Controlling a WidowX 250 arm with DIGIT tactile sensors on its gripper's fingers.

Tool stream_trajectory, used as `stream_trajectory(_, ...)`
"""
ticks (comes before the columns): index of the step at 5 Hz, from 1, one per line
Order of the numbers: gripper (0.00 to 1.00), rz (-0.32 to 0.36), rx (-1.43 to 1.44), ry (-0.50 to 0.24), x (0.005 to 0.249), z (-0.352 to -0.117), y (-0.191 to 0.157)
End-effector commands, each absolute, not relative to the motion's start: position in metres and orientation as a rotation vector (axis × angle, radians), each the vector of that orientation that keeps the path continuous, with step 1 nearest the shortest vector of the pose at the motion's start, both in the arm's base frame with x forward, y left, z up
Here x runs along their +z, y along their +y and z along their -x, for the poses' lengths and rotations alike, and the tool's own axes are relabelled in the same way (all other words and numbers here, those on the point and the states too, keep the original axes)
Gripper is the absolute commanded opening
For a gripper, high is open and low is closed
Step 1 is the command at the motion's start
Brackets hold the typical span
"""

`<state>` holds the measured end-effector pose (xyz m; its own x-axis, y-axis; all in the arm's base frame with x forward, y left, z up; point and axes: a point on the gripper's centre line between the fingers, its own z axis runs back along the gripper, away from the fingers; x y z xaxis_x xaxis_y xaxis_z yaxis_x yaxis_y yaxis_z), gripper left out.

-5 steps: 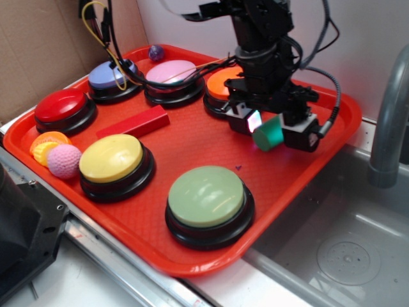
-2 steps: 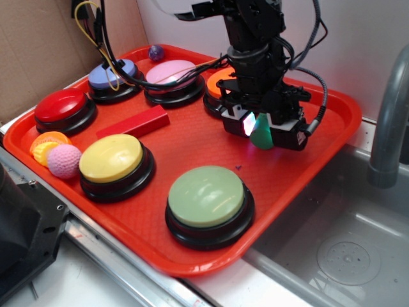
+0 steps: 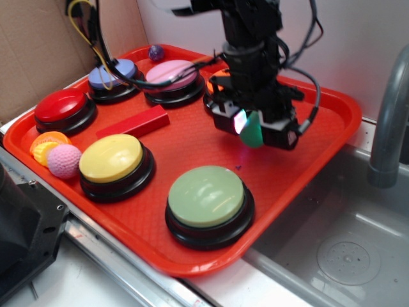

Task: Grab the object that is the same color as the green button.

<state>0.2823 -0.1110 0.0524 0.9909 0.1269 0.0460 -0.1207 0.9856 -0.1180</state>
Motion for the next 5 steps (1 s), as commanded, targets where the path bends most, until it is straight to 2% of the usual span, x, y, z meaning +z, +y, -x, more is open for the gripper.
stream_trajectory(1, 0.00, 0.160, 0.024, -0.104, 0.126, -0.265, -0.070)
stream_trajectory(2, 0.00, 0.103, 0.038, -0.133, 0.158, -0.235, -0.036)
stream_trajectory(3, 0.00, 0.041, 0.019, -0.127, 0.175, -0.208, -0.010)
stream_trajectory(4, 0.00, 0.090, 0.083, -0.146, 0.178, -0.194, 0.004)
stream_trajectory(5, 0.00, 0.021, 0.104, -0.122, 0.178, -0.195, 0.008)
